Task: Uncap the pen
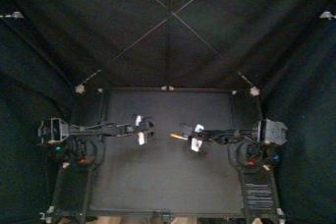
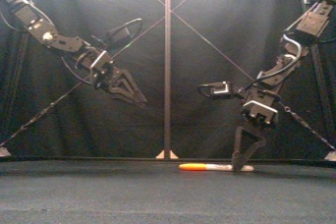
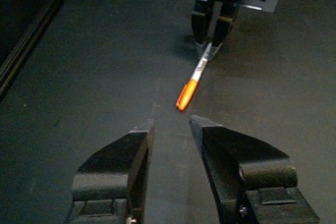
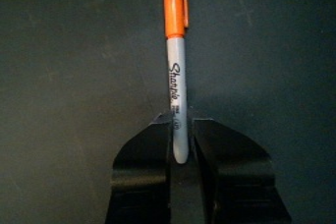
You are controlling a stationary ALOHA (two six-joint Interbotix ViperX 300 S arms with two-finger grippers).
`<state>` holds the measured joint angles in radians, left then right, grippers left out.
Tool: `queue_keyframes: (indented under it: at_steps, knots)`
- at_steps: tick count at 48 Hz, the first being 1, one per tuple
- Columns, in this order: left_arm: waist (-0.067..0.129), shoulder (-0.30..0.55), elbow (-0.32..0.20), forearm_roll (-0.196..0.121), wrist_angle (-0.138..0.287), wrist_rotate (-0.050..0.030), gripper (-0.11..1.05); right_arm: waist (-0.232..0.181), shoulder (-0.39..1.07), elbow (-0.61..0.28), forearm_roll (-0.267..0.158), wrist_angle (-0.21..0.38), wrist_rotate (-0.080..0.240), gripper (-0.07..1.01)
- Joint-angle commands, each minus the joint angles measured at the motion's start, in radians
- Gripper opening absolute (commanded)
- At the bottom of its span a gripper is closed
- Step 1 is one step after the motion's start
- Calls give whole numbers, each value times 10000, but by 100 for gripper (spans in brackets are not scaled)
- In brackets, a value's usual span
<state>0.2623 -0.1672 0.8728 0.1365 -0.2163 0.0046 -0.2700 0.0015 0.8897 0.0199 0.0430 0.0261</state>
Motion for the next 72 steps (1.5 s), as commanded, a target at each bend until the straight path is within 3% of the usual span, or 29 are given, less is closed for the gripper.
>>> queue_keyframes:
  at_steps: [1,8,14,22,36,45,59,72]
  knots:
    - [-383,-153,-368,31,629,15,75,307,-690,-583,-368,123,-15,44]
    - [-813,-230,-736,15,1979,15,75,583,-966,-1365,-890,752,15,44]
    - [-1028,-230,-1012,0,2592,0,75,736,-966,-2040,-1227,1519,-15,44]
    - [-997,-230,-1028,-46,2608,-31,75,905,-844,-2439,-1565,1933,0,44]
    - [-982,-92,-1043,-430,2424,-15,75,1258,-782,-2669,-1595,1871,-31,44]
    - [-982,61,-1043,-583,2148,-15,75,1273,-782,-2761,-1595,1764,-61,44]
    - [-982,337,-1150,-798,2132,-15,75,1335,-782,-2915,-1810,1595,-15,44]
    - [-966,399,-1166,-890,2148,-15,62,1319,-782,-2915,-1841,1519,-15,44]
